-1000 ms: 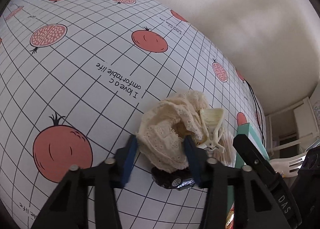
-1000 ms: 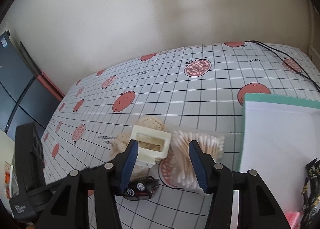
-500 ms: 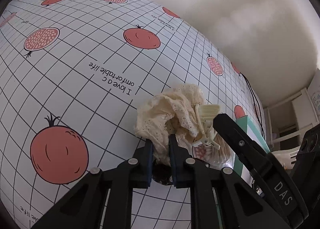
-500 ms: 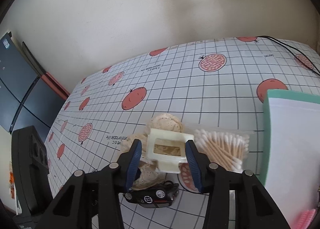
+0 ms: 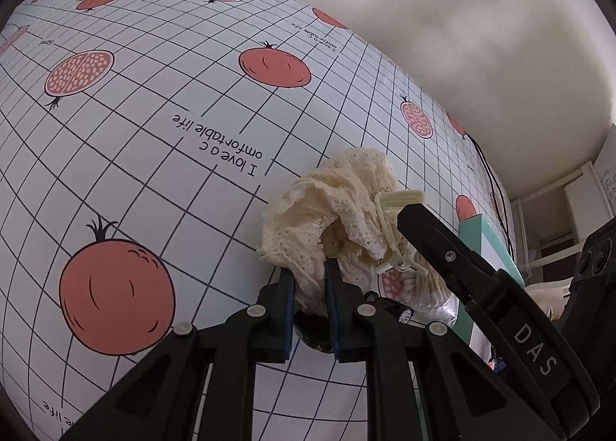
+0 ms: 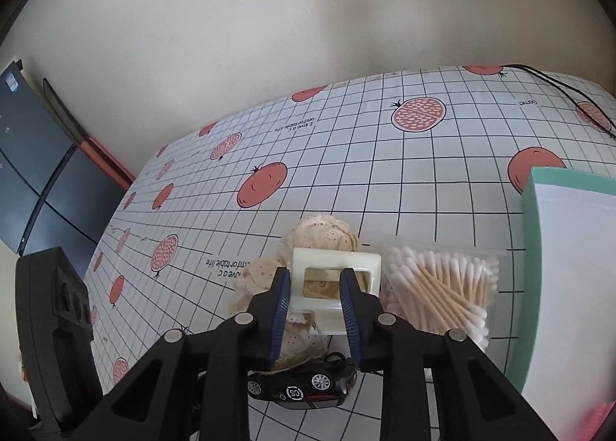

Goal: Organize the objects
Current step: 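Grasp the lace cloth with the left tool while the right tool grasps the white box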

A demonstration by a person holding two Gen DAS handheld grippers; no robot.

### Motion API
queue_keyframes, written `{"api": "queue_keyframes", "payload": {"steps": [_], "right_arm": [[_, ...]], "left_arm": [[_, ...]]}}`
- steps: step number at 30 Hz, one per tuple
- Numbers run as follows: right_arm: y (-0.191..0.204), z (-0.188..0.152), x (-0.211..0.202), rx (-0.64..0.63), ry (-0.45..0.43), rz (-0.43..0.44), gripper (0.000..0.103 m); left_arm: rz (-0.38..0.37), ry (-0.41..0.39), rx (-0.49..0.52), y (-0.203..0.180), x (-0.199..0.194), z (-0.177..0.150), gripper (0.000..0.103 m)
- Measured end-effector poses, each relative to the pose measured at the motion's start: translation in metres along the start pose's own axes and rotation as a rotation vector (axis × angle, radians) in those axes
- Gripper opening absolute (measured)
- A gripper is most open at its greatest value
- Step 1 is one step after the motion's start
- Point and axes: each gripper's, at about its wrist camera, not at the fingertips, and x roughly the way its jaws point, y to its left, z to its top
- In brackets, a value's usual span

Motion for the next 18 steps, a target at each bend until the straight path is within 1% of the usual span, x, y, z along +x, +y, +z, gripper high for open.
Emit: {"api": "queue_keyframes", "payload": {"steps": [3,6,12,14,18], "right_arm": [[-0.001,-0.001,0.001,-0.005,0.007,-0.006,0.023],[-0.001,0.0,-0.001,-0.015,0.005,-0.002,0.016],[-0.005,0.001,-0.007,0.007,0.009,0.018,0.008],[-0.005,0.001,-0.01,0.004,0.008,0.018,0.007],[-0.01,0.002,-0.017,0.011,0.0,0.03,0.007]], "left_arm": [[-0.002,0.003,-0.001,0.001,0.0,0.0,0.015],[-0.001,0.003,-0.002,0.002,0.0,0.001,0.015],[0.014,-0.005,0.006,0.001,-0.001,0.0,0.015],[0.023,-0.011,0.014,-0.001,-0.001,0.001,0.012],[0.049,-0.022,0.032,-0.006,-0.002,0.0,0.01]]}}
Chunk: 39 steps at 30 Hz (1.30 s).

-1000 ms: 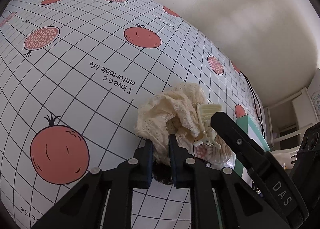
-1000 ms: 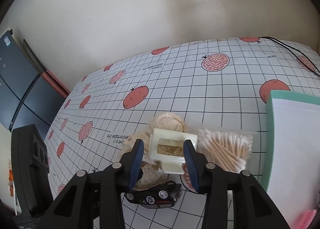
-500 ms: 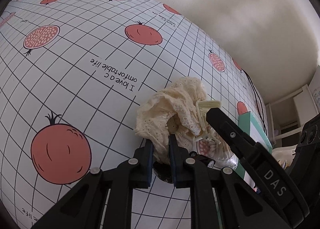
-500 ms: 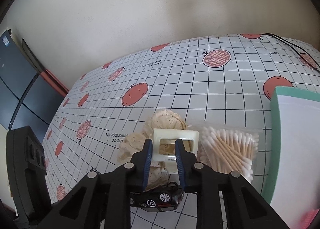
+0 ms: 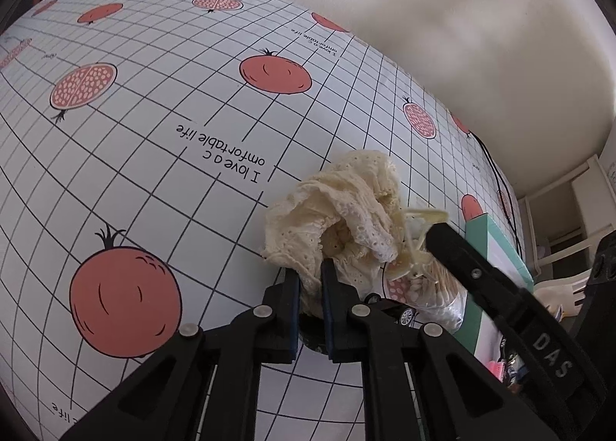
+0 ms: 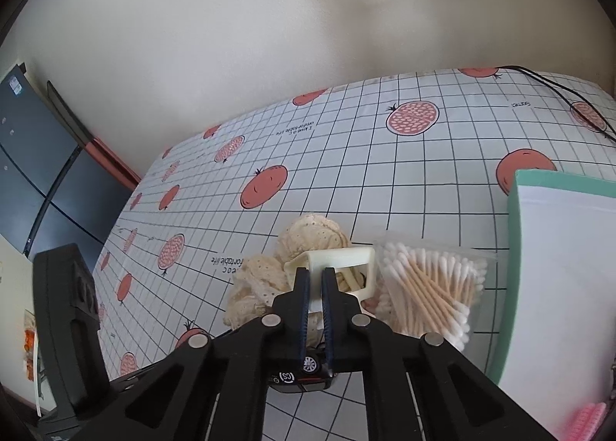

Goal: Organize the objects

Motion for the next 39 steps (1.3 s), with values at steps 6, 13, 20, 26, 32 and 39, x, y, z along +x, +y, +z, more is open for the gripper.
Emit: {"api": "queue_keyframes", "payload": {"steps": [6,13,20,26,32,39], "right_arm": [[-0.005,0.001,-0.011,-0.011,-0.01,0.006,0.006],[-0.016,0.006,-0.033,0.009,-0.041,0.02,0.006],[-0.022,0.007,-0.045,0.014,-0.052,0.017,0.006],[-0.028,0.009,-0.048,0.022,-0.051,0.008,0.006],[-0.03,0.012,-0.055,0.02,-0.065,-0.003,0.006],[-0.031,0.018,-0.073,0.024,-0.105,-0.003,0.006]], "left_arm": [[0.033,-0.028,0.001,0.0,-0.004,0.001,0.008],[0.072,-0.086,0.018,-0.001,-0.014,0.004,0.007],[0.134,-0.161,0.025,-0.003,-0.026,0.009,0.007],[0.196,-0.209,-0.042,0.009,-0.037,0.01,0.007],[0.236,-0.295,-0.054,0.012,-0.053,0.014,0.007],[0.22,-0.339,-0.06,0.007,-0.064,0.015,0.007]]}}
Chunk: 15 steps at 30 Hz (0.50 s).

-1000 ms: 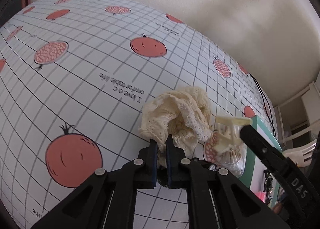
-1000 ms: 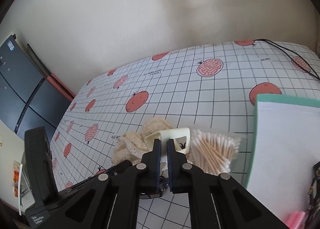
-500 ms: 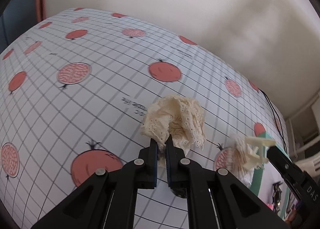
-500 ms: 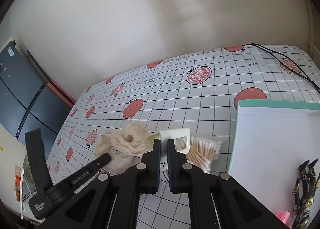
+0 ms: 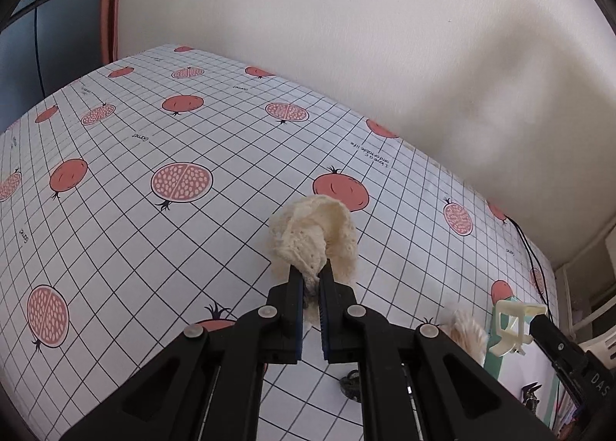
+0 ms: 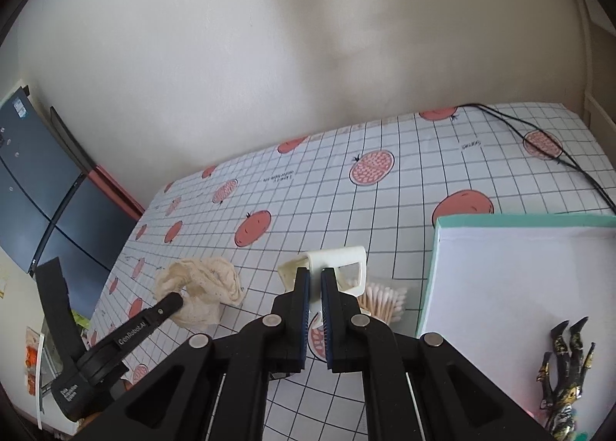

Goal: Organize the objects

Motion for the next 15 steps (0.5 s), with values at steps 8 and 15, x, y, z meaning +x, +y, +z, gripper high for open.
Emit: {"api": "queue_keyframes", "payload": {"steps": [8,15], "right_arm": [[-0.002,0.005,-0.011,0.008,-0.025,0.0,0.006],[-0.013,0.007,-0.018,0.028,-0.034,-0.019,0.006]], "left_arm": [[-0.023,-0.039,0.027,-0.016,-0.014,-0.003,0.007],[-0.088,-0.082,0.066,-0.037,-0.034,-0.004,0.007]]}}
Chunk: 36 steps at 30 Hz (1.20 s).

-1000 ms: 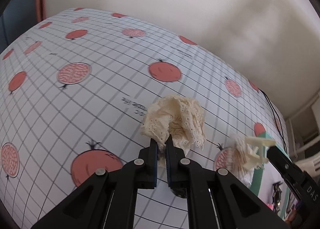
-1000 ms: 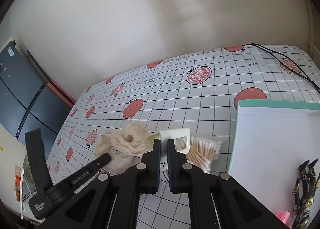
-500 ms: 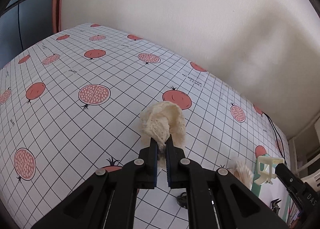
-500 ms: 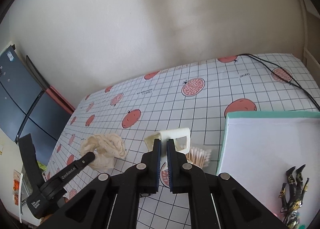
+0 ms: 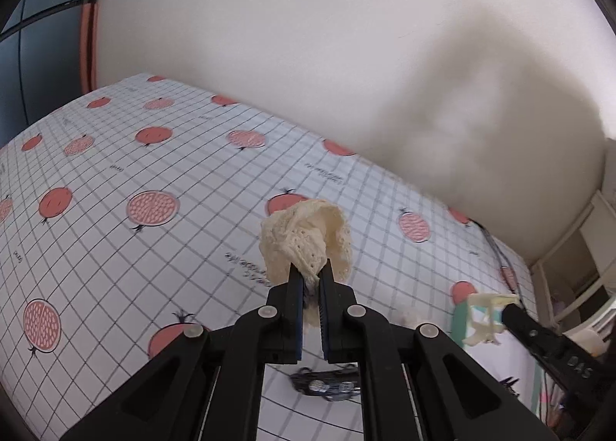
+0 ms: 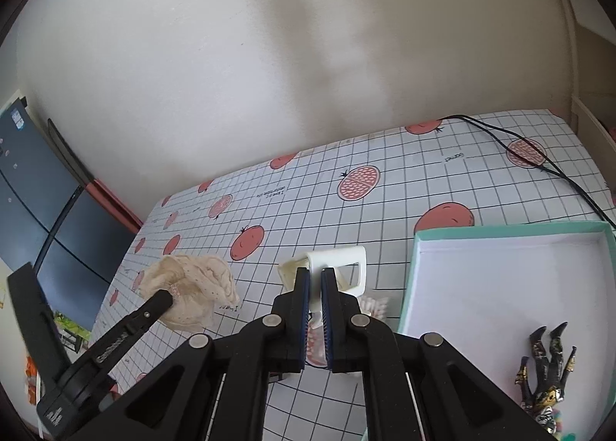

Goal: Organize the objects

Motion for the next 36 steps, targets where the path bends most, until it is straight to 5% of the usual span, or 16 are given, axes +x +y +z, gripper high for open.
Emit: {"api": "queue_keyframes", "payload": {"steps": [24,31,36], "right_arm": [[-0.093,0.0,-0.026,0.237,0.029,-0.278,0.006],[-0.103,0.004,-0.033,0.235,0.019,-0.343,0.006],[-0.106,0.001,-0.024,0.225,0.061,-0.344,0.006]], "left_arm": [[-0.362,0.085,0.309,-0.12,-0.028,-0.051,0.007],[-0.432,0.198,0.341,-0.131,-0.011,-0.067,0.007],[-0.416,0.292,0.34,-0.127,0.007,-0.077,0.007]]}}
